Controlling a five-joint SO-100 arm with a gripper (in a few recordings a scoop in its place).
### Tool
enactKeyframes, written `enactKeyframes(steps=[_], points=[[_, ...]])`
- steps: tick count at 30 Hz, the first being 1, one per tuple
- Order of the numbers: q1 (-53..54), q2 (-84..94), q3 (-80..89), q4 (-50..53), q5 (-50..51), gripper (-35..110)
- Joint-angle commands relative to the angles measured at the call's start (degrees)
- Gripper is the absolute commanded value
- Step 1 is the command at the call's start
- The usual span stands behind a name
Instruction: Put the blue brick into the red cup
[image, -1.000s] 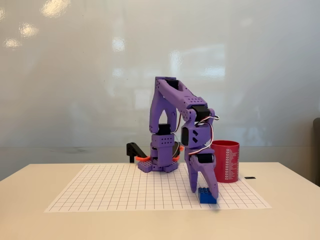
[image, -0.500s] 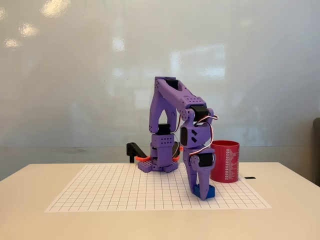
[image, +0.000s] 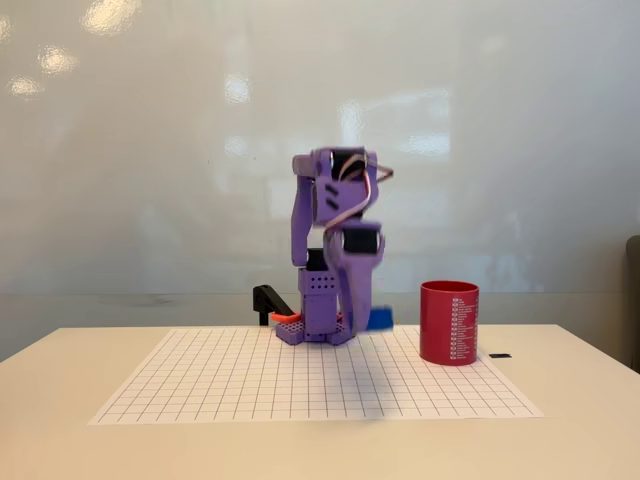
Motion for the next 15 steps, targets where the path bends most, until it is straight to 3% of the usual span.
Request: enactKeyframes(steps=[1, 8, 15], points=[[-6.4, 15.6, -5.7, 10.5, -4.3, -1], [-24.8, 28.6, -6.9, 24.8, -0.5, -1], [-37.4, 32.0, 1.0, 23.7, 7.4, -1]])
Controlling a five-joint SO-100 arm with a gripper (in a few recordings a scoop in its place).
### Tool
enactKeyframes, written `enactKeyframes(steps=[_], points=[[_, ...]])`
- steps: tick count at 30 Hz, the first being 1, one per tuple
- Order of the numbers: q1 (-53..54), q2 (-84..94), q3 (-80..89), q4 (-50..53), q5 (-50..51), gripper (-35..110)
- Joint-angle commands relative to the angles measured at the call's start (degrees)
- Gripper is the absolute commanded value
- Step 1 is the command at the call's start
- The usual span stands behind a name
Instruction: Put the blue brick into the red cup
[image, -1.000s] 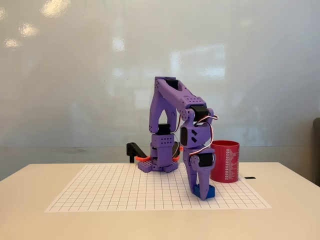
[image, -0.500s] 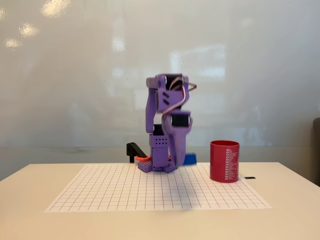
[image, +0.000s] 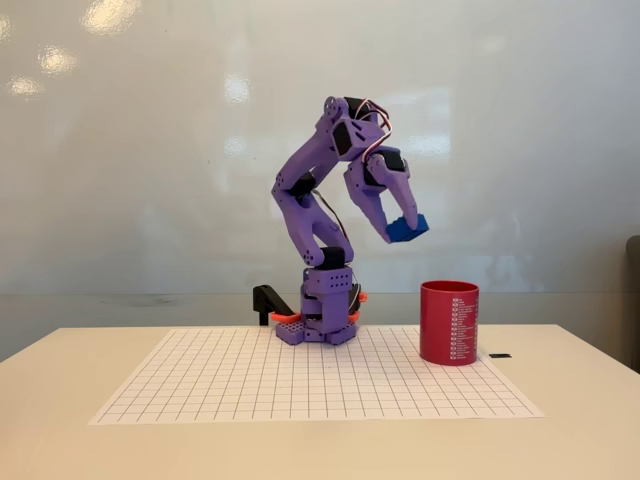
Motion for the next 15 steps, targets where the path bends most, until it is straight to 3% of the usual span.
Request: enactKeyframes(steps=[1, 7, 15], points=[[-8.2, 1.1, 1.1, -1.0, 3.8, -1], [-18.8, -7.5, -2.5, -3.6, 9.1, -1], [-24.3, -19.0, -7.5, -8.6, 10.1, -1]])
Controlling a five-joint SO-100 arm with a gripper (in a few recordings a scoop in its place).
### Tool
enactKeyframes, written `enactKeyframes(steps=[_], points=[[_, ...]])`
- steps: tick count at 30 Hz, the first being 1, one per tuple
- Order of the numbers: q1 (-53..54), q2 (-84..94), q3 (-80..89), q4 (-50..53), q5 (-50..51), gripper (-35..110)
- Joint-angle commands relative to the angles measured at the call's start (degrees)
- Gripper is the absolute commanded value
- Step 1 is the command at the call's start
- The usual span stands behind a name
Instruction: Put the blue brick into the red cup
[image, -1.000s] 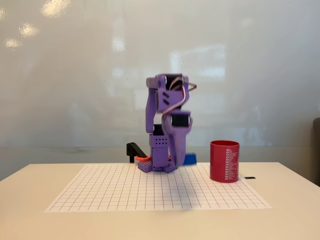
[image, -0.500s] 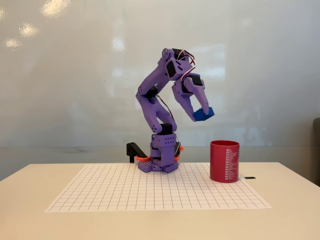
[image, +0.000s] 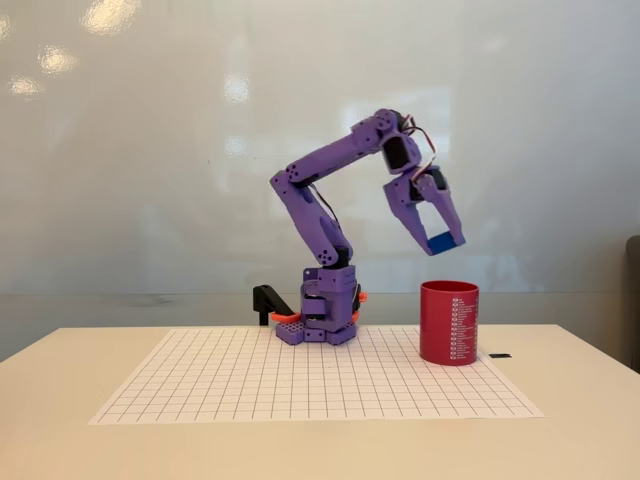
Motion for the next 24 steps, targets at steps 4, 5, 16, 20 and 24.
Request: enactKeyframes(steps=[4, 5, 16, 20, 24], points=[[-1.0, -5.1, -5.3, -3.0, 0.3, -1], [-0.4, -6.1, -5.3, -3.1, 0.3, -1], [-0.2, -1.9, 0.3, -6.2, -5.7, 6], [-0.7, -1.7, -0.3, -4.9, -6.6, 9], [-1.2, -1.2, 0.2, -3.5, -4.9, 48]])
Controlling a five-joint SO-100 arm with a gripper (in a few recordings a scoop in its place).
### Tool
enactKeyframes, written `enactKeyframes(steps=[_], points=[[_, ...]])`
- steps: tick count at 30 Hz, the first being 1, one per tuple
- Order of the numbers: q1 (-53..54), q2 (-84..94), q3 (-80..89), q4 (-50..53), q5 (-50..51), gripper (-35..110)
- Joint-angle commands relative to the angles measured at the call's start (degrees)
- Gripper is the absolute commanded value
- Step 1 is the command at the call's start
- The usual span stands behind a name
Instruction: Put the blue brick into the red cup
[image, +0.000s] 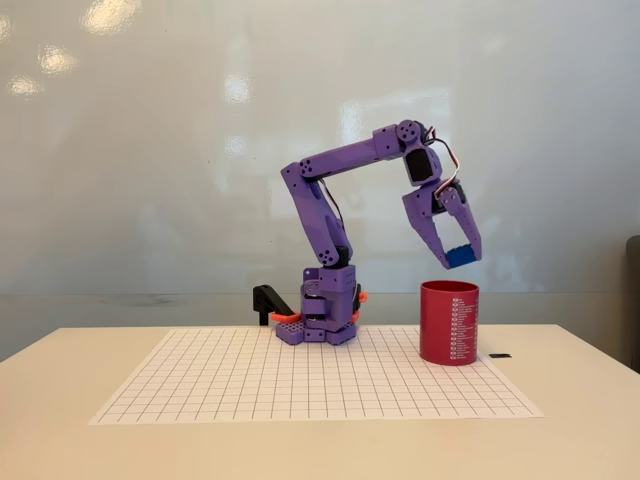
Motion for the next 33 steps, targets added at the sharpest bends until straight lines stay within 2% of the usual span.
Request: enactKeyframes(steps=[1, 13, 14, 16, 17, 33], points=[[-1.3, 4.3, -0.8, 1.6, 0.8, 49], [-1.5, 4.3, 0.5, 1.7, 1.8, 48], [-1.5, 4.2, 0.5, 1.7, 1.7, 43], [-1.1, 3.9, 0.4, 1.6, 1.9, 3], [-0.8, 3.7, 0.4, 1.8, 3.3, 0], [-0.4, 4.0, 2.9, 0.4, 0.7, -1]])
